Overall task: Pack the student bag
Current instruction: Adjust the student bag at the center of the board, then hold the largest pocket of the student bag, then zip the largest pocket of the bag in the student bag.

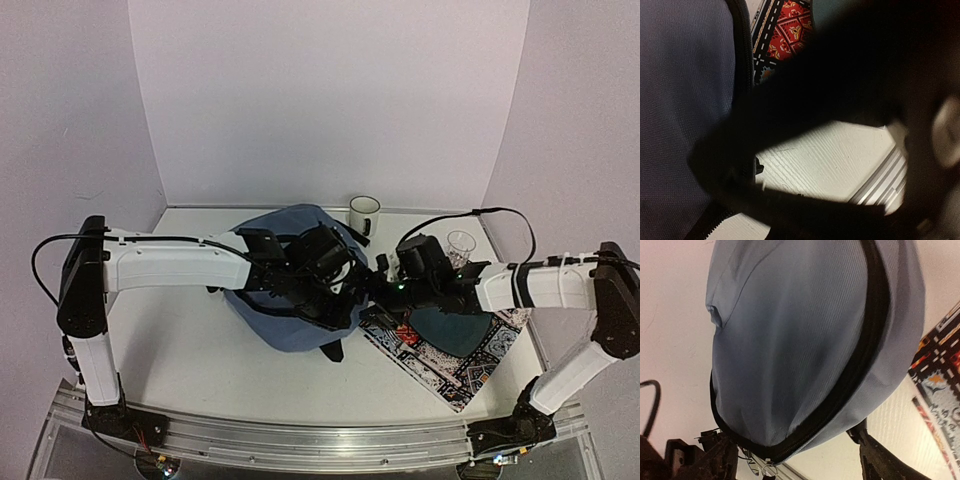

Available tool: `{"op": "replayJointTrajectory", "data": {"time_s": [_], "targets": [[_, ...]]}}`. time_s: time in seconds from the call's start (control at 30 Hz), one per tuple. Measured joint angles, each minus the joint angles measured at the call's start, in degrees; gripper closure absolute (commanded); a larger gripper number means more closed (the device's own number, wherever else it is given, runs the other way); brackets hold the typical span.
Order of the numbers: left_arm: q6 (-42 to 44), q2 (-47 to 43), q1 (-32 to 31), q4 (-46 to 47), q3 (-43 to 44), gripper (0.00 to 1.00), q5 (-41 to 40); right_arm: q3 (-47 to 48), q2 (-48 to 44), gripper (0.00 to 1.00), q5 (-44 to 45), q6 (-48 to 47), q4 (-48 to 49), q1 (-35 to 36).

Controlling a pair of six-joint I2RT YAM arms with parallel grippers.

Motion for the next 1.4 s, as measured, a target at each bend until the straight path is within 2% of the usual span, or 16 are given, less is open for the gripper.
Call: {"op": "replayJointTrajectory", "data": {"time_s": [0.07,0.13,0.23,0.37,0.43,0.7,0.93,1.07,1.23,1.3,1.4], "targets": [[0.47,0.0,0.0,0.15,0.09,1.0,0.0,-0.36,1.2,0.27,0.43,2.04,1.63,1.91],[0.79,0.0,0.0,0.18,0.09,1.0,0.01,-0.38,2.42,0.35,1.15,3.62,3.37,2.39],[0.83,-0.02,0.02,0.3,0.03,1.0,-0.02,-0.38,3.72,0.57,2.09,4.74,5.31,2.33],[0.82,-0.86,0.06,1.12,-2.21,1.0,-0.04,-0.38,5.01,0.92,3.18,5.49,6.76,2.26],[0.79,-1.98,0.31,1.24,-4.07,1.0,-0.1,-0.38,5.36,1.0,3.42,5.57,6.95,2.22],[0.1,-8.62,3.31,2.7,-13.28,1.0,-1.11,-0.12,5.4,1.0,1.7,2.67,5.51,-0.04],[-1.25,-18.03,6.35,2.45,-24.05,1.0,-3.07,2.9,4.9,1.0,-3.24,-4.41,-0.92,-8.47],[-1.18,-23.03,10.44,0.73,-27.77,1.0,-5.23,7.89,6.52,1.0,-6.36,-8.96,-4.95,-13.15],[-0.74,-25.77,11.11,0.69,-28.04,1.0,-5.3,19.57,15.31,1.0,-10.6,-14.11,-9.31,-14.67],[-0.7,-25.75,11.13,0.8,-28.04,1.0,-4.38,23.47,18.76,0.96,-11.85,-15.42,-10.33,-14.88],[-0.76,-25.65,11.15,1.59,-27.89,1.0,-2.32,25.42,20.73,0.75,-12.59,-16.57,-11.45,-14.94]]}}
